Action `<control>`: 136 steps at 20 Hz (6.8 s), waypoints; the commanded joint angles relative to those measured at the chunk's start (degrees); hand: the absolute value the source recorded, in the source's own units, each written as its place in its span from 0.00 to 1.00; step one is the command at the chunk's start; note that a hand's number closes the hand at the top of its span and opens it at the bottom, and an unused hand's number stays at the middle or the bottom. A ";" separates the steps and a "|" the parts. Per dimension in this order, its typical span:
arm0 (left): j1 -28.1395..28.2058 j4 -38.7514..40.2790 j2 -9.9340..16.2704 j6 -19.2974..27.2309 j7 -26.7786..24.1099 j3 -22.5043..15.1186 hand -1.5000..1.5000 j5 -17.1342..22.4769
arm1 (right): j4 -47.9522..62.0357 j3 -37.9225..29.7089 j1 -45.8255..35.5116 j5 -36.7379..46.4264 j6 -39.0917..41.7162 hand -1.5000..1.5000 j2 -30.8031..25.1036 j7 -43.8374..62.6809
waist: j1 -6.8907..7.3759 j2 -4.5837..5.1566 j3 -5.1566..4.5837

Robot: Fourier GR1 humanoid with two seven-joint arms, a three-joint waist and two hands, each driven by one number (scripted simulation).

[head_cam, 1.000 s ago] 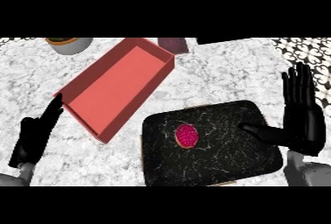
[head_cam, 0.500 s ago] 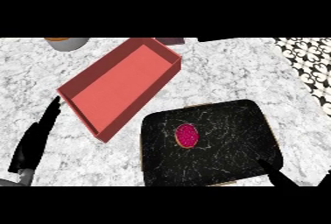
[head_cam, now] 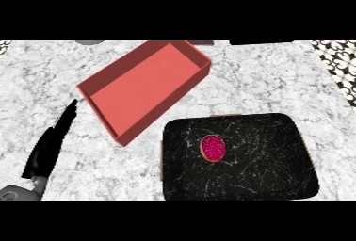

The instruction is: Pick the cupcake from the tray and place it in the cardboard box

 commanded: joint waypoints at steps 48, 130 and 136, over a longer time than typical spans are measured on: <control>-7.73 6.83 -8.89 -8.22 1.26 4.82 0.50 -8.40 | 1.36 22.43 -35.88 74.72 22.79 0.00 1.54 105.82 | 4.09 0.12 0.25; -11.95 6.19 -18.99 -17.06 1.87 7.75 0.50 -19.66 | 43.97 -14.82 -111.42 77.00 63.61 1.00 1.52 131.76 | 14.91 1.34 -0.18; -11.61 7.46 -17.79 -17.13 1.44 9.17 0.50 -19.42 | 49.41 -22.41 -114.85 74.77 65.78 1.00 1.52 131.80 | 13.58 1.20 -0.03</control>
